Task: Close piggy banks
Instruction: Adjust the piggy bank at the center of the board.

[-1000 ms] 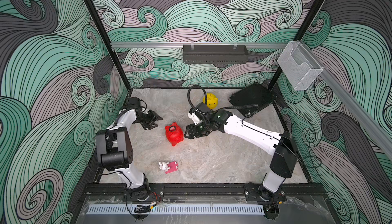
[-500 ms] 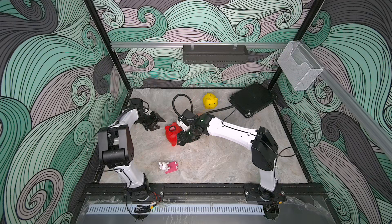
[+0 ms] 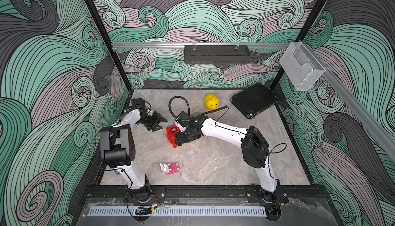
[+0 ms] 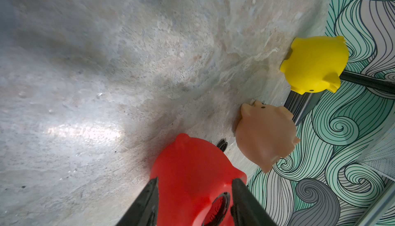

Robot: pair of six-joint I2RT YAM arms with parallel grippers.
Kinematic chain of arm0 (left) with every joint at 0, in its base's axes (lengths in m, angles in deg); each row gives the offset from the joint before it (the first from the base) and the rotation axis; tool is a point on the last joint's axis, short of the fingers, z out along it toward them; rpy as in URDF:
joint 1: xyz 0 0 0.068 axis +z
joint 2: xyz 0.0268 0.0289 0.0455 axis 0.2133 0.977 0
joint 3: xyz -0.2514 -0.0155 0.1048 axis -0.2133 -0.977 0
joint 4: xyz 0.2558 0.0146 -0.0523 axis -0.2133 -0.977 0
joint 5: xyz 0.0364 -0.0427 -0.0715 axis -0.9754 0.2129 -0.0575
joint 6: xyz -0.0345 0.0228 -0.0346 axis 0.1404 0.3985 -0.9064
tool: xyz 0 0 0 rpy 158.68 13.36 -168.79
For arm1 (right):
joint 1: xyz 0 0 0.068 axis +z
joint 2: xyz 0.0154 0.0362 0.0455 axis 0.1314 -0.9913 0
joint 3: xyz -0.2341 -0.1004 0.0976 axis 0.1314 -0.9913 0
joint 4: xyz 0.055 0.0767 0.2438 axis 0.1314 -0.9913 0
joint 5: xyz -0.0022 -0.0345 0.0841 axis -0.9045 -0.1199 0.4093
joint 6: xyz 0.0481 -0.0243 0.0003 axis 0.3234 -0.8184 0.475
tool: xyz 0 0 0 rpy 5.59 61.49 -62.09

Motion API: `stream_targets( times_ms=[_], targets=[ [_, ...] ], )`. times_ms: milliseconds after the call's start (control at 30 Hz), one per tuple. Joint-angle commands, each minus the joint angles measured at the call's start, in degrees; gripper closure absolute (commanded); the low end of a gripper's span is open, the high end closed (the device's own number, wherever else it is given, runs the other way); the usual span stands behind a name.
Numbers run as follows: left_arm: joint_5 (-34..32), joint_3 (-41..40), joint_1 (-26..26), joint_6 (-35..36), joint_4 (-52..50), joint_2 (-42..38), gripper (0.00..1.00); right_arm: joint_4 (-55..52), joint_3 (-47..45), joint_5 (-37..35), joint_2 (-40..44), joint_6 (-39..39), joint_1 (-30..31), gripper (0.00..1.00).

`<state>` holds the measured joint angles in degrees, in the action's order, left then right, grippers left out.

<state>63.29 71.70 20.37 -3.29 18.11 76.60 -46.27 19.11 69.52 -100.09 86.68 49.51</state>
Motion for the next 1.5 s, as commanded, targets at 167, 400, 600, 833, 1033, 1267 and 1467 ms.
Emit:
stream_targets(
  times_ms=[167, 400, 600, 833, 1033, 1267, 1467],
  targets=[
    [1.84, 0.84, -1.11, 2.83, -3.09, 1.13, 0.46, -0.82, 1.14, -2.34, -1.22, -0.89, 0.33, 0.32],
    [2.20, -1.71, -1.26, 4.86, -4.09, -0.30, 0.46, -1.58, 0.37, -2.99, -1.14, -1.36, 0.24, 0.35],
    [2.68, -5.23, -1.24, 5.48, -3.99, -1.50, 0.48, -2.66, 0.55, -3.43, -1.21, -1.84, 0.18, 0.36],
    [1.77, -7.66, -1.27, 6.01, -4.80, -4.52, 0.48, -3.22, 0.38, -3.79, -1.29, -1.77, -0.02, 0.37],
    [0.76, -8.42, -1.20, 6.48, -6.43, -6.29, 0.48, -3.83, 0.55, -4.58, -1.26, -2.07, -0.41, 0.37],
    [0.76, -9.25, -1.23, 6.38, -6.50, -6.73, 0.49, -5.11, 0.77, -5.72, -1.07, -2.11, -1.22, 0.37],
    [0.60, -9.40, -1.28, 6.65, -8.31, -7.85, 0.49, -5.83, 1.38, -6.70, -1.18, -1.96, -1.94, 0.37]
  ],
)
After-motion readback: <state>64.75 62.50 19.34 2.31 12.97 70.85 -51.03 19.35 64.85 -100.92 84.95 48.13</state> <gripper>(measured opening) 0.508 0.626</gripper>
